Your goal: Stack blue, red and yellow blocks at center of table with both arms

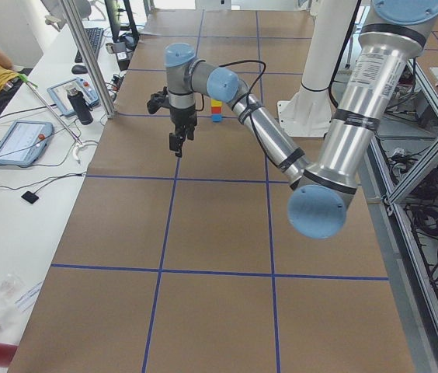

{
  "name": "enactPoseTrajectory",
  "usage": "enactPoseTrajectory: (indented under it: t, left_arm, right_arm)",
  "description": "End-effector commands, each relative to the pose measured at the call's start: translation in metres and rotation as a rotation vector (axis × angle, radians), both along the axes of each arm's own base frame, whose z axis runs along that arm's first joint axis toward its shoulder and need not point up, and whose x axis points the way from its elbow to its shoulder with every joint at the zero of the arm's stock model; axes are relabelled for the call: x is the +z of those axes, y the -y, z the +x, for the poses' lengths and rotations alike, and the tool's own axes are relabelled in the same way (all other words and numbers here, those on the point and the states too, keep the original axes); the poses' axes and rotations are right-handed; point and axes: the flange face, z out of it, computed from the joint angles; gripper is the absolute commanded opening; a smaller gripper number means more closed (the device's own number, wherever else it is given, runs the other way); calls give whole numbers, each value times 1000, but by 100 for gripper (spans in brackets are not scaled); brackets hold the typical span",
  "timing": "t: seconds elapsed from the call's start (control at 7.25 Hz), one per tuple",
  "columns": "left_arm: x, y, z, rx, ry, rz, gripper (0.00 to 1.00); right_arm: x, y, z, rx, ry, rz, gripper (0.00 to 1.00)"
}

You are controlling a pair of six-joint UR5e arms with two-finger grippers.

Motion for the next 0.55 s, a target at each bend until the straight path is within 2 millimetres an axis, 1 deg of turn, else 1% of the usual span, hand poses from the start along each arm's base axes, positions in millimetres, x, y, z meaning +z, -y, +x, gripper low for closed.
enactPoseTrajectory:
  t: [0.0,0.28,0.41]
  left_arm:
    - [118,-17,-107,77,22,-21,100]
    - [219,-64,-125,45,21,13,100]
    - [235,-84,-129,19,20,-13,100]
  right_arm:
    - [0,0,1,1,0,1,99]
    - [0,0,0,-2,0,2,99]
    - [0,0,0,-2,0,2,99]
